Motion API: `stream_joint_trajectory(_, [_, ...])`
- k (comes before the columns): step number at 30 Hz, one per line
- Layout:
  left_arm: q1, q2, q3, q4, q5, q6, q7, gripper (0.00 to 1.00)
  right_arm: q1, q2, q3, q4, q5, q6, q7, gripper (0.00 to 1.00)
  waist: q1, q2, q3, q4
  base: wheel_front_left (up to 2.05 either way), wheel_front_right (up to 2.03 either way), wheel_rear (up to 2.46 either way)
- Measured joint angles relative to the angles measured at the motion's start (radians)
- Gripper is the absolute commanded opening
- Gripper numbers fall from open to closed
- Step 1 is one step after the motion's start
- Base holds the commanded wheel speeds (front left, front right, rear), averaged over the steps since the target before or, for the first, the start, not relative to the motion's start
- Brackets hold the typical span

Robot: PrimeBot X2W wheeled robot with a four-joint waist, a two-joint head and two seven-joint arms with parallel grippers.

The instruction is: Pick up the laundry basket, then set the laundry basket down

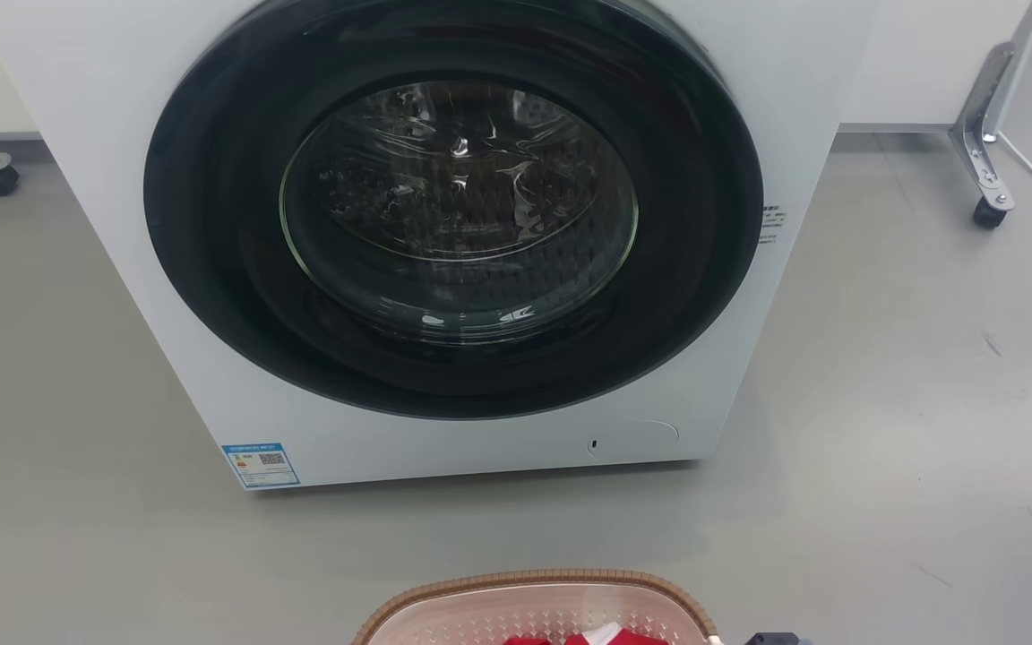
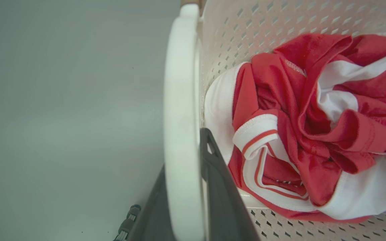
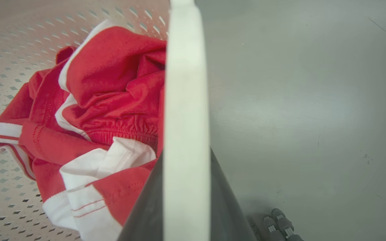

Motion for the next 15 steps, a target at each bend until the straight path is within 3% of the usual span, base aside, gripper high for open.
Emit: stream_joint_trajectory(15, [0.001,0.001,-0.008,0.001,-0.009,0.000,0.000,0.00,-0.001,0.000,0.028,0.005,0.028,0.000,-0.013,0.00,0.0000,0.0002,-0.001,-0.005,0.00,0.00,0.00])
